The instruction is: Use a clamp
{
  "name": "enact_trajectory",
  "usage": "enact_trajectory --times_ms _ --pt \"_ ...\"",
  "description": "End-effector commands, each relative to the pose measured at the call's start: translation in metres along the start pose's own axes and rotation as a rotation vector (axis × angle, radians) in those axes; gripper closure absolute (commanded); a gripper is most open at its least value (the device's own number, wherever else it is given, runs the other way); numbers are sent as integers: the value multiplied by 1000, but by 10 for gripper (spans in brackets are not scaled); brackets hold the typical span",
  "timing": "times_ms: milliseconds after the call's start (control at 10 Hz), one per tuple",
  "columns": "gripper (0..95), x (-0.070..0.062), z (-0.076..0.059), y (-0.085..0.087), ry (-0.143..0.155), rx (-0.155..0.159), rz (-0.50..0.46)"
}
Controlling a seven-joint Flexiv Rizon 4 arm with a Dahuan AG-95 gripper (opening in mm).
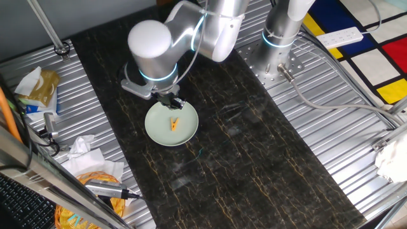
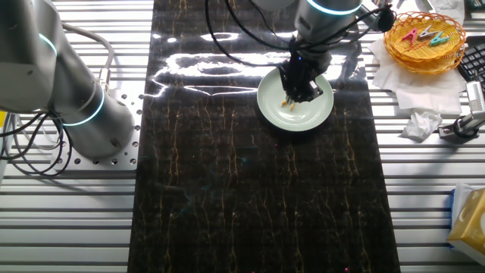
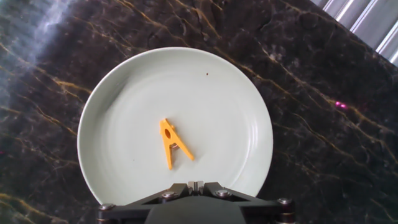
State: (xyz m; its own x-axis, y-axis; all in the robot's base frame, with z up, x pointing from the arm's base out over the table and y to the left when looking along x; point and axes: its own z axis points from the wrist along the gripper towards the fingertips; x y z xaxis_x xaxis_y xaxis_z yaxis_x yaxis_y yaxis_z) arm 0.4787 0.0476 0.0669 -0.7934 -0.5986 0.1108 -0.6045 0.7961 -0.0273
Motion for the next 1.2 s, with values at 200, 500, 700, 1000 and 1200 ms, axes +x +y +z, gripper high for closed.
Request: enact_trajectory --times_ms 200,500,700,1000,1200 --pt "950 0 0 0 -8 2 -18" --pt "950 0 0 0 -42 -36 -26" --pt "950 0 -1 0 -120 31 15" --pt "950 0 -1 0 -127 19 -51" --pt "950 0 -1 0 -116 25 -53"
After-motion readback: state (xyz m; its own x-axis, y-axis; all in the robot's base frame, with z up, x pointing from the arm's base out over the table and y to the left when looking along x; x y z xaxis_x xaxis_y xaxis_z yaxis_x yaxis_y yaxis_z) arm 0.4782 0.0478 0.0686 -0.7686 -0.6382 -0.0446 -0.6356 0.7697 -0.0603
